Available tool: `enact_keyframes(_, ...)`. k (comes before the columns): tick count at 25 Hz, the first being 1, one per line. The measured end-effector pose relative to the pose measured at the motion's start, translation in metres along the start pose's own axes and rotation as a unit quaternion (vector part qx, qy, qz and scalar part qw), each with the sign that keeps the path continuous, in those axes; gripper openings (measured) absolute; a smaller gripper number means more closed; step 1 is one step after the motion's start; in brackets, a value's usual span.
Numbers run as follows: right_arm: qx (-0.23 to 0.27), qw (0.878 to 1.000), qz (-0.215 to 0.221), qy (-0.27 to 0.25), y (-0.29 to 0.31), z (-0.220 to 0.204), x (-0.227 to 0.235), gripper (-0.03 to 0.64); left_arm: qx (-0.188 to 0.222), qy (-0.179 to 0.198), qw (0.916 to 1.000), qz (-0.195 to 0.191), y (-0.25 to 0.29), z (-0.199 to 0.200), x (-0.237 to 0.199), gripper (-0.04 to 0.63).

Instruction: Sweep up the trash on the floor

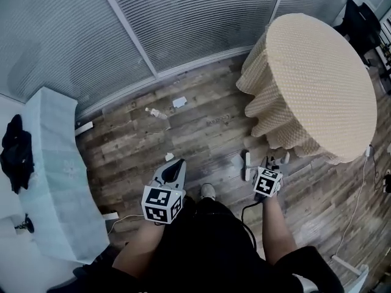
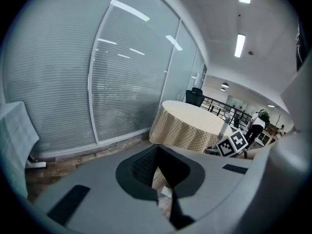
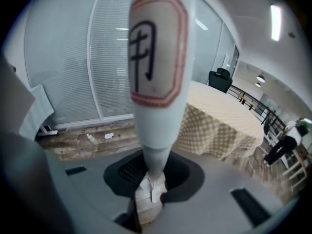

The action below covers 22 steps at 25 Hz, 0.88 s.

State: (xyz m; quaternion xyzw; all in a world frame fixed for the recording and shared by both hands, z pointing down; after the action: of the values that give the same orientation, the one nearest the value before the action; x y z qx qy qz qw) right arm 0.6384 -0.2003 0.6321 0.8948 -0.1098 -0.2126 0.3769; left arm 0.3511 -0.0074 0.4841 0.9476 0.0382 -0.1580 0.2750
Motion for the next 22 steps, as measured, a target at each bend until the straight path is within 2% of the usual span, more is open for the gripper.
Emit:
enact_keyframes(4,-0.020,0.999,0.031,0.028,0.019,0.018,-0.029,0.087,0.010,-0.014,0.9997,0.019,-0.010,0.003,-0.021,-0.005)
enact_keyframes(11,-0.017,0.996,0.067,0.063,0.040,0.066,-0.082,0.087,0.026,-0.028,0.9984,0.042,-0.032,0.008,-0.053,-0.005)
enact_keyframes(22,-0.009,0.990,0.125,0.062,0.049,0.121,-0.182,0.087,0.036,-0.073,0.9905,0.111,-0.087,-0.017,-0.106,-0.005)
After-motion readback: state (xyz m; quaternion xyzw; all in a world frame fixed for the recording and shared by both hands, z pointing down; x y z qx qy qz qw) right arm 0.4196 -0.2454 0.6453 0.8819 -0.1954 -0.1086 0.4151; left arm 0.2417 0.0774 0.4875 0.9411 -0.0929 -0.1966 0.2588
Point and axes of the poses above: the fingertips, and each gripper's own axes: y forward along the fingers, x to its right, z out of its top, the point moved 4 cm from there along -y, backward along the fingers, and after that the axes turned 10 degrees about -z, right-handed, at the moved point
